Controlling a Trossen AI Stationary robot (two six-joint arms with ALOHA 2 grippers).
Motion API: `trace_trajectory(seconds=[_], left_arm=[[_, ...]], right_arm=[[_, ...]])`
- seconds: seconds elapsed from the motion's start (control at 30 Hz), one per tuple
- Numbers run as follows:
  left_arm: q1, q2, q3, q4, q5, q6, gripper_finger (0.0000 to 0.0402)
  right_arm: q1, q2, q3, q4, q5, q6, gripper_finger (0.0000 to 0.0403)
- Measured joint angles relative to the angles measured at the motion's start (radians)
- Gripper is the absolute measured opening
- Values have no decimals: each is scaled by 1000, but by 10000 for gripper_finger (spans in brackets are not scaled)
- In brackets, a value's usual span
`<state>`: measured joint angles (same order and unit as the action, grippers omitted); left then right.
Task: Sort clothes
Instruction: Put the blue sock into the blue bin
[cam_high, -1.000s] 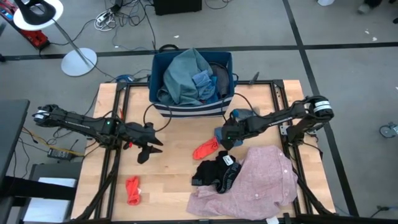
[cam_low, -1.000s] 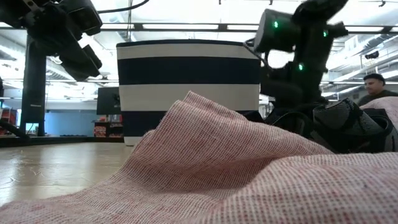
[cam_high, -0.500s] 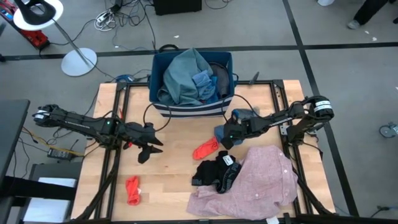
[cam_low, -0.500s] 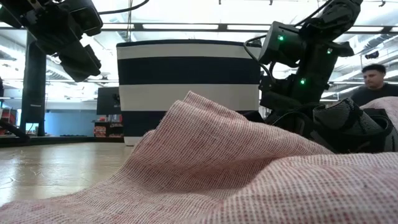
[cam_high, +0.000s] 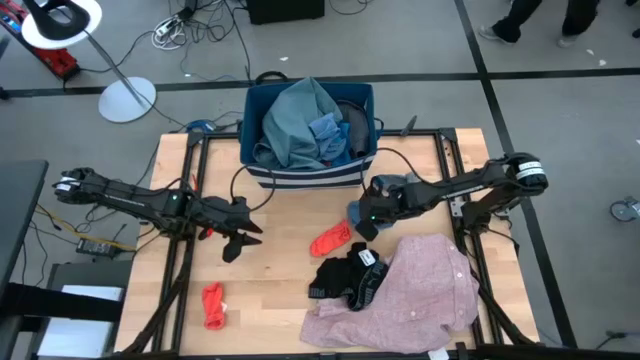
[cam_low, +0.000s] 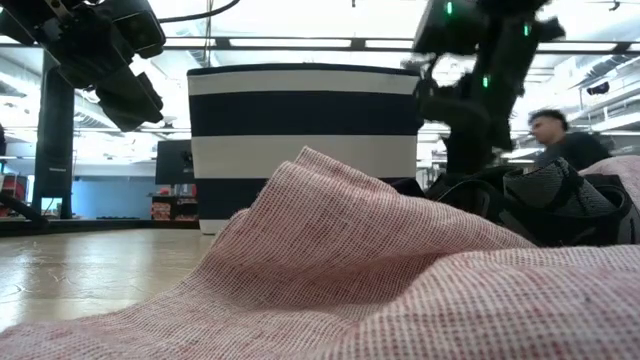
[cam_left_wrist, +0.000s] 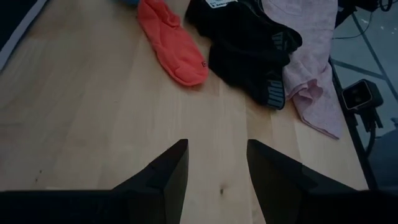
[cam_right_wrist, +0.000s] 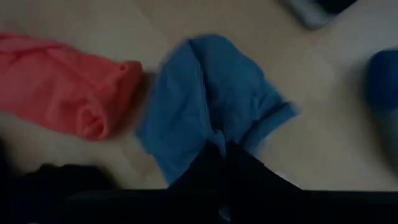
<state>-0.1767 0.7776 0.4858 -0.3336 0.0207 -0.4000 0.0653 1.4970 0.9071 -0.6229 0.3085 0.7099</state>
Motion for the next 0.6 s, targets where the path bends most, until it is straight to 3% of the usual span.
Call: trace_trajectory(seconds=[0.37, 0.6], left_arm=[[0, 0, 0, 0, -9, 1, 168], [0, 0, 0, 0, -12, 2, 168]], right_arm=[[65, -136, 414, -456, 170, -16, 2], [45, -142, 708, -511, 257, -188, 1]])
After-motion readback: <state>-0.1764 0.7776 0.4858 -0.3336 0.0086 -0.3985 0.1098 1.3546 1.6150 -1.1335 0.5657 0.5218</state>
